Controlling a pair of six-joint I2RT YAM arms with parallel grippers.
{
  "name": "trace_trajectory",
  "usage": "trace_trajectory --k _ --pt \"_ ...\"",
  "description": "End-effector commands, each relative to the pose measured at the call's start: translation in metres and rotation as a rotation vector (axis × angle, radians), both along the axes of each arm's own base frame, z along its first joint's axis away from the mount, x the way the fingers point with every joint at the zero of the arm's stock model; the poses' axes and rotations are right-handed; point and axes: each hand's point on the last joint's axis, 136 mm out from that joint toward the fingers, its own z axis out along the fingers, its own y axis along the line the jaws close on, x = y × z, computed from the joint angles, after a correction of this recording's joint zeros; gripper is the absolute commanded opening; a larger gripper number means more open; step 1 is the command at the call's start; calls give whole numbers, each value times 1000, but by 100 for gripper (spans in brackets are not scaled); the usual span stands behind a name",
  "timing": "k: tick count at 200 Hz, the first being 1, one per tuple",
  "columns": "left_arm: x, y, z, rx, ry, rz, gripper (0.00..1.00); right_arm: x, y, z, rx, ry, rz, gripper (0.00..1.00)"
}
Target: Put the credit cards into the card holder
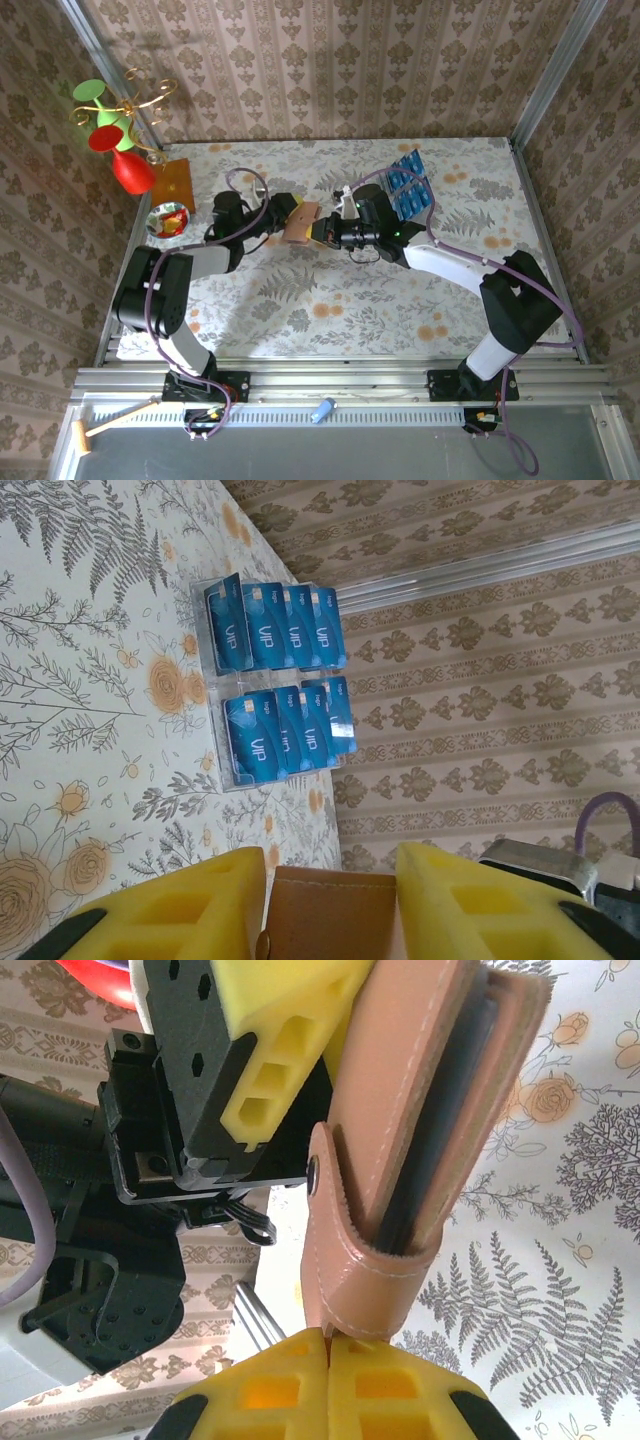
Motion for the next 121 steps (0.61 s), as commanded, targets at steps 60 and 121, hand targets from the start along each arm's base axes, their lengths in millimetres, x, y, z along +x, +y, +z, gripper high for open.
trace_trajectory --k 60,121 --pt "-3 -1 12 -30 -47 -22 29 8 -6 -18 -17 17 -29 0" --pt "-6 1 15 10 -88 -14 6 9 -25 -23 -79 23 -62 31"
